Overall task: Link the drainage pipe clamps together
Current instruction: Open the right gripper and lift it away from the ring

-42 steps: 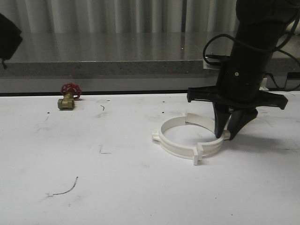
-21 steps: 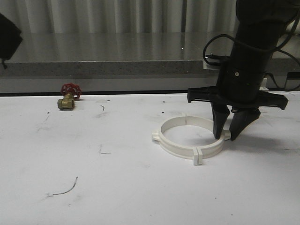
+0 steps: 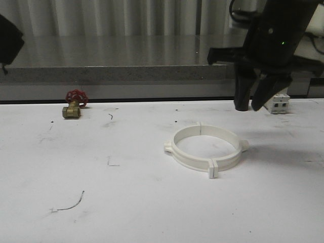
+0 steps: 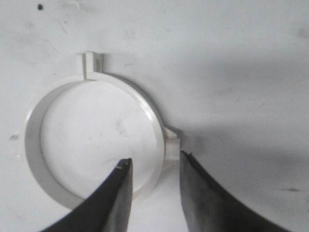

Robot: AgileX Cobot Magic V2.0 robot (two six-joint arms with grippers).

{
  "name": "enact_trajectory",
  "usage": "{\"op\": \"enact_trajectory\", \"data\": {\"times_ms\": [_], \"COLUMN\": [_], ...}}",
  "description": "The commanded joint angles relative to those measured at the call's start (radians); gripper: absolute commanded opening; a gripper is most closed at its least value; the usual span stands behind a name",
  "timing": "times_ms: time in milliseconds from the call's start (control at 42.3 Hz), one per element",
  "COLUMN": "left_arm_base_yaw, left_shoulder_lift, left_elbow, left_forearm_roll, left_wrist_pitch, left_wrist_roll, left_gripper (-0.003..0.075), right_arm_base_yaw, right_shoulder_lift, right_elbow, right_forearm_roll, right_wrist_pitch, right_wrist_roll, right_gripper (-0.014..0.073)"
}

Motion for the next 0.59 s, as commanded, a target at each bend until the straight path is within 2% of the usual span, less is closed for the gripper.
{"op": "enact_trajectory", "data": {"times_ms": [0, 213, 567], "left_arm_base_yaw": [-0.006, -0.006, -0.006], "left_shoulder_lift": [-0.004, -0.004, -0.004], "left_elbow": [-0.029, -0.029, -0.029], "left_forearm_roll": [-0.010, -0.010, -0.010], "left_wrist_pitch": [-0.065, -0.065, -0.065], "left_wrist_roll": [-0.001, -0.001, -0.001], "left_gripper": [0.0311, 0.0311, 0.0311], "right_arm_base_yaw": [-0.003, -0.019, -0.155], "right_shoulder_lift": [-0.151, -0.366, -0.787], "right_elbow": [-0.031, 0.012, 0.329], "right_forearm_roll": [-0.023, -0.017, -0.063], "right_wrist_pitch": [0.005, 0.028, -0.019], "right_wrist_roll": [-0.060, -0.381, -0.396], "right_gripper": [0.0279, 0.0279, 0.0279]}}
